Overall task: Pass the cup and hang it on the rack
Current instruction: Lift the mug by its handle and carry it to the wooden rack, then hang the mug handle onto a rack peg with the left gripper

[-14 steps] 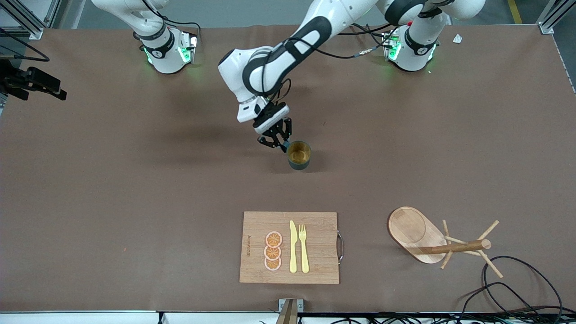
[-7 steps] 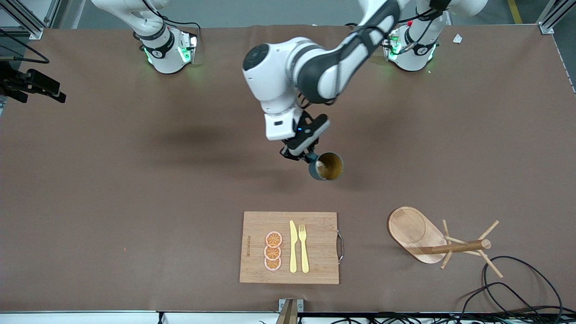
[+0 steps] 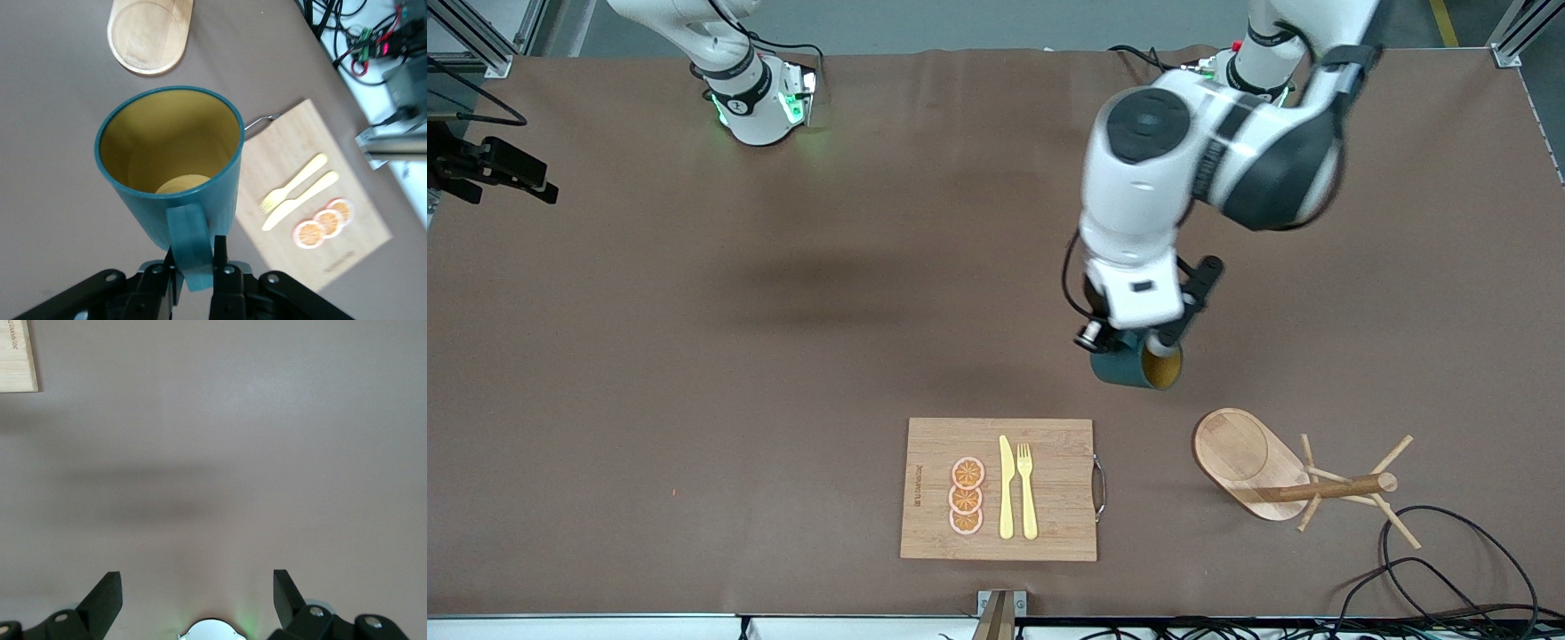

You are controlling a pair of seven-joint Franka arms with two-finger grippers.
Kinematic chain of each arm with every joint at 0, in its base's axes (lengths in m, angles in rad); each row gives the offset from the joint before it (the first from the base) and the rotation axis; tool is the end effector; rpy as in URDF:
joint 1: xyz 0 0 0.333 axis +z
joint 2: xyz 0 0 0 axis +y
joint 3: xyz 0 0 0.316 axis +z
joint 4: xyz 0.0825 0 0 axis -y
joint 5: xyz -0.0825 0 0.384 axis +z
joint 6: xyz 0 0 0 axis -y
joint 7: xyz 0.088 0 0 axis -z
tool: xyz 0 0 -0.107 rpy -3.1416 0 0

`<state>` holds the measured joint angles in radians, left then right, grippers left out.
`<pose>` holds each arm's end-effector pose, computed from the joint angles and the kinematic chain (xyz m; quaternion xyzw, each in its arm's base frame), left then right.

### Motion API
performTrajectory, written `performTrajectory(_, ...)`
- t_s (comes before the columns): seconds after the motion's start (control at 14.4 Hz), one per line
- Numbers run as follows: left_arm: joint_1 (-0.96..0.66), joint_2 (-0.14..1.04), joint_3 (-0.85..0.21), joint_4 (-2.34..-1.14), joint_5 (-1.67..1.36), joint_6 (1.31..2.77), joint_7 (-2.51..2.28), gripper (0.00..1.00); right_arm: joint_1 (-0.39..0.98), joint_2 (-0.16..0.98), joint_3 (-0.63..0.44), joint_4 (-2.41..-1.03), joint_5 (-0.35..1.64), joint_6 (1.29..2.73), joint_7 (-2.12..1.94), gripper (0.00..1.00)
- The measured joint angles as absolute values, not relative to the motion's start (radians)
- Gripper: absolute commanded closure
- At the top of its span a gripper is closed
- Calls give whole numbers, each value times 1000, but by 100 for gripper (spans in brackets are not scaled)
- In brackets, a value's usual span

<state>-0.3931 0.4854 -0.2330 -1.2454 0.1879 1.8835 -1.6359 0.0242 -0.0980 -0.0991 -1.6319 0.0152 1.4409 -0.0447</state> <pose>0.6081 -0.3759 0.5087 0.8736 0.4782 0.0700 0.0577 0.5082 -0.0391 0.6372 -0.9987 0.0140 0.0459 0.0152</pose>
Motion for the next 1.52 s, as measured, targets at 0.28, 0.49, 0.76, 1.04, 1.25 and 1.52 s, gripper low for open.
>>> performTrajectory(0.28, -251, 484, -232, -1248, -33, 1984, -1607, 100, 24, -98, -98, -1632, 15, 1441, -45, 0)
performTrajectory(0.49, -158, 484, -231, -1252, -204, 2031, -1557, 100, 25, -98, -98, -1632, 12, 1441, -45, 0)
performTrajectory(0.76, -51, 484, -230, -1260, -437, 2050, -1425, 100, 25, -98, -98, -1632, 12, 1440, -45, 0)
performTrajectory(1.04, 8, 495, -230, -1269, -520, 2050, -1269, 100, 25, -98, -98, -1632, 11, 1440, -76, 0)
performTrajectory(1.25, 35, 512, -229, -1274, -588, 2052, -1178, 100, 25, -98, -98, -1632, 10, 1441, -84, 0)
performTrajectory(1.52, 62, 536, -229, -1285, -672, 2051, -1051, 100, 29, -98, -96, -1632, 5, 1443, -87, 0)
